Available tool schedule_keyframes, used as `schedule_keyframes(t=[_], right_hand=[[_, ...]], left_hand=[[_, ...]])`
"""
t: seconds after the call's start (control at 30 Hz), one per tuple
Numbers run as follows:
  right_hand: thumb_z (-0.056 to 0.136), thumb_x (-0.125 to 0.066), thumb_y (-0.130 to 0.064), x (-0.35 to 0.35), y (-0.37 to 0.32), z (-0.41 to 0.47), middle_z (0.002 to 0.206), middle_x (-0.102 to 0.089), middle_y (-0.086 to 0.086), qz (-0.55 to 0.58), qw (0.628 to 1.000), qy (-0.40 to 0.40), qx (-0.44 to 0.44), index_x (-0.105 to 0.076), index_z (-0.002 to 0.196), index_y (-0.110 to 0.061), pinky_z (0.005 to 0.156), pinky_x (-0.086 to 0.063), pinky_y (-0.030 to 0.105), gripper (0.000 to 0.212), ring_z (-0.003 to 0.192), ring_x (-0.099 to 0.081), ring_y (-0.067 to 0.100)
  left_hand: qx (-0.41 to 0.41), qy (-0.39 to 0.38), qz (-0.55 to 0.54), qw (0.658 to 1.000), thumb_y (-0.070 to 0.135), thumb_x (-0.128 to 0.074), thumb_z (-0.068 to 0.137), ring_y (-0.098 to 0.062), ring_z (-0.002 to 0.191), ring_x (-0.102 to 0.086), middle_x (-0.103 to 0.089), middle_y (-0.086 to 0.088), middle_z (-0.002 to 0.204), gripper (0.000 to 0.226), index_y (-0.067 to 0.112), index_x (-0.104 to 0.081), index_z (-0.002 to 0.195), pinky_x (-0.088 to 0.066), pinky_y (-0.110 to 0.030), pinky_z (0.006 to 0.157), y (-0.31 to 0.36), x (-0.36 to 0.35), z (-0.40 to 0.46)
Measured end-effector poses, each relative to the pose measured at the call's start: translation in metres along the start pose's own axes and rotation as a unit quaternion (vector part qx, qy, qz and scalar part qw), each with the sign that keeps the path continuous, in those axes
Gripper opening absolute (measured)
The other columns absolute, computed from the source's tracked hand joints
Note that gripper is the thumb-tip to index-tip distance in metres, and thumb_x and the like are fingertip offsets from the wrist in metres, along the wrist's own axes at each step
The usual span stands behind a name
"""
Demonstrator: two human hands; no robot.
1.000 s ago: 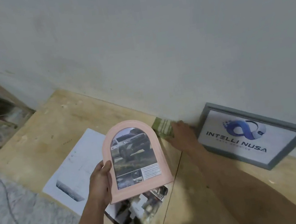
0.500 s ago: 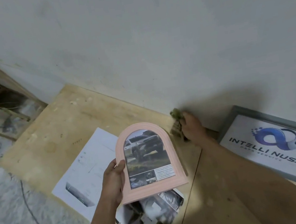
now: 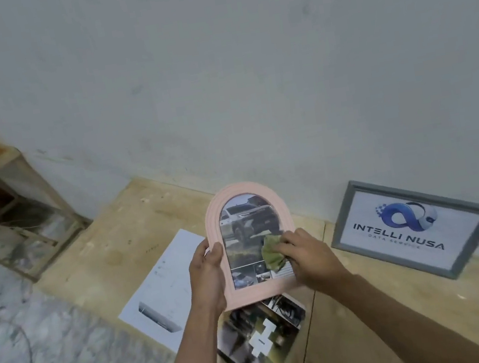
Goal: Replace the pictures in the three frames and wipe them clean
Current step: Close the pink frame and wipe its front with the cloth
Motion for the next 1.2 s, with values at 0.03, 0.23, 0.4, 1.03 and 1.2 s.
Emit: schedule_keyframes(t=[0.03,0.23,0.4,1.03,1.2], right_hand=[[0.09,-0.051,-0.011,-0.001,-0.01,-0.02,0.109,-0.059,-0.008,0.023,1.0,-0.007,0.011,-0.063,0.122,-0.026,0.072,-0.046,0.028,0.038,0.098,-0.048,0.013],[0.091,-0.052,0.003,0.061,-0.016,-0.046,0.095,-0.063,-0.009,0.283,0.954,-0.007,-0.1,-0.071,0.098,-0.031,0.078,-0.043,0.01,0.039,0.089,-0.058,0.001],[0.08,-0.055,0.004,0.112,-0.022,0.007,0.101,-0.063,0.001,0.03,0.983,0.161,-0.083,-0.072,0.11,-0.019,0.082,-0.043,0.038,0.041,0.096,-0.053,0.025],[0.083,-0.055,0.002,0.132,-0.049,-0.021,0.106,-0.06,0.003,0.064,0.946,0.251,-0.196,-0.064,0.114,-0.02,0.084,-0.047,0.039,0.039,0.101,-0.055,0.026],[0.094,-0.045,-0.033,0.087,-0.08,-0.035,0.128,-0.057,-0.006,-0.028,0.969,0.191,-0.154,-0.061,0.12,-0.027,0.099,-0.036,0.04,0.032,0.119,-0.046,0.02]], left_hand=[[-0.006,-0.007,0.009,1.0,0.023,-0.059,0.099,-0.031,0.115,-0.065,-0.07,-0.002,0.115,0.018,0.029,-0.057,0.116,-0.047,-0.056,0.104,0.004,0.004,-0.008],[-0.059,-0.087,0.105,0.989,0.026,-0.052,0.102,-0.025,0.102,-0.071,-0.074,-0.005,0.113,0.025,0.029,-0.057,0.127,-0.054,-0.052,0.096,0.018,-0.004,-0.046],[-0.07,-0.144,0.099,0.982,0.024,-0.055,0.102,-0.015,0.092,-0.07,-0.073,0.006,0.101,0.019,0.037,-0.061,0.113,-0.057,-0.032,0.078,0.025,-0.028,-0.075],[-0.073,-0.122,0.065,0.988,0.027,-0.054,0.102,-0.018,0.097,-0.069,-0.071,0.004,0.107,0.021,0.03,-0.061,0.121,-0.056,-0.037,0.083,0.034,0.003,-0.093],[-0.05,-0.105,0.039,0.992,0.033,-0.057,0.096,-0.031,0.108,-0.069,-0.075,-0.006,0.113,0.025,0.028,-0.069,0.117,-0.051,-0.057,0.099,0.026,0.003,-0.086]])
Point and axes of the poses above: each hand's wrist, its own z-axis towards the middle knuckle, its own x-axis out of the back of the hand, y = z × x, the point moved 5 cm from there along z, towards the middle knuckle
